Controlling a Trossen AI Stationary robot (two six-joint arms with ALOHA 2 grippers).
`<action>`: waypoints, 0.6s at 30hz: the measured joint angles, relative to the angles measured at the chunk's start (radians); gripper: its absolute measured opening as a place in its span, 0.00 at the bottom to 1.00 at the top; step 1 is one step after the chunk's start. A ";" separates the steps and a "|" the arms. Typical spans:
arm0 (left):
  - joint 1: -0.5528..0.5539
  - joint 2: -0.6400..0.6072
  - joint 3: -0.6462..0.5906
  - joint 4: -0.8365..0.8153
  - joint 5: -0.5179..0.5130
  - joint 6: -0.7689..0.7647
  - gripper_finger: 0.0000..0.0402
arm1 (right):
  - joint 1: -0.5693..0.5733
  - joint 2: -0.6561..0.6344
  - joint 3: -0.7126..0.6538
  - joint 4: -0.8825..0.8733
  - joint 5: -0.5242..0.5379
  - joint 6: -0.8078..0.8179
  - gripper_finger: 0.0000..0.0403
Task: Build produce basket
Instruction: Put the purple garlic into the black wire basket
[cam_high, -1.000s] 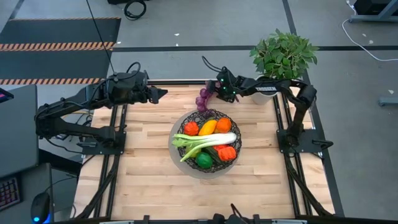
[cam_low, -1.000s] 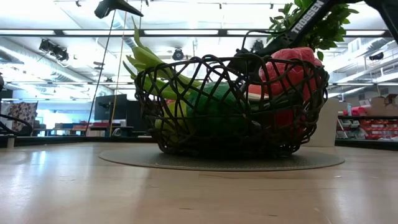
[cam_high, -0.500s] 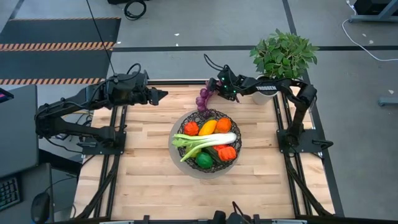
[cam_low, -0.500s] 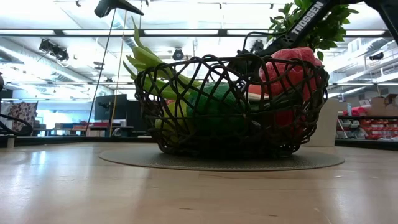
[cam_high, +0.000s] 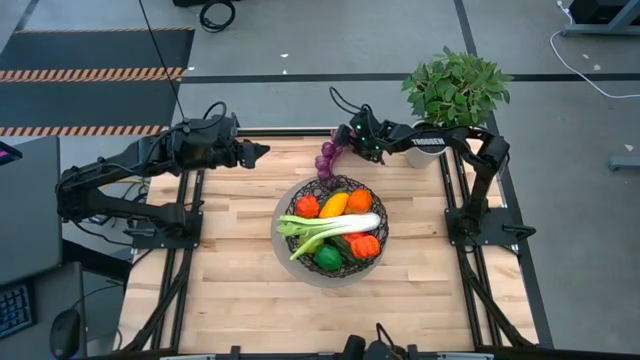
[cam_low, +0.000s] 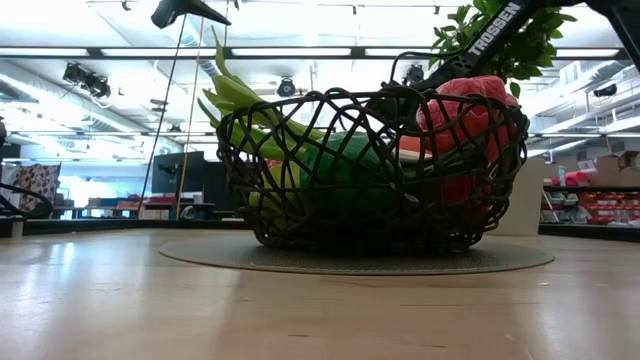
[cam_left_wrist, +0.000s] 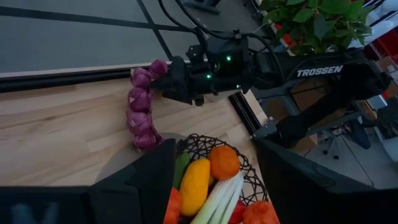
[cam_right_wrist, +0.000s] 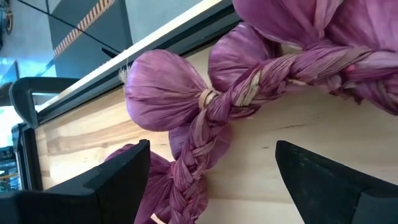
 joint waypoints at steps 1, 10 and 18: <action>0.000 0.000 0.000 0.000 -0.002 0.000 0.58 | -0.003 0.000 0.000 0.000 0.000 -0.004 0.86; 0.000 0.029 -0.001 -0.001 -0.005 0.000 0.58 | -0.025 0.000 0.000 -0.046 -0.005 -0.006 0.86; 0.000 0.080 0.001 0.029 -0.020 -0.001 0.58 | -0.053 0.000 0.000 -0.064 -0.028 -0.051 0.86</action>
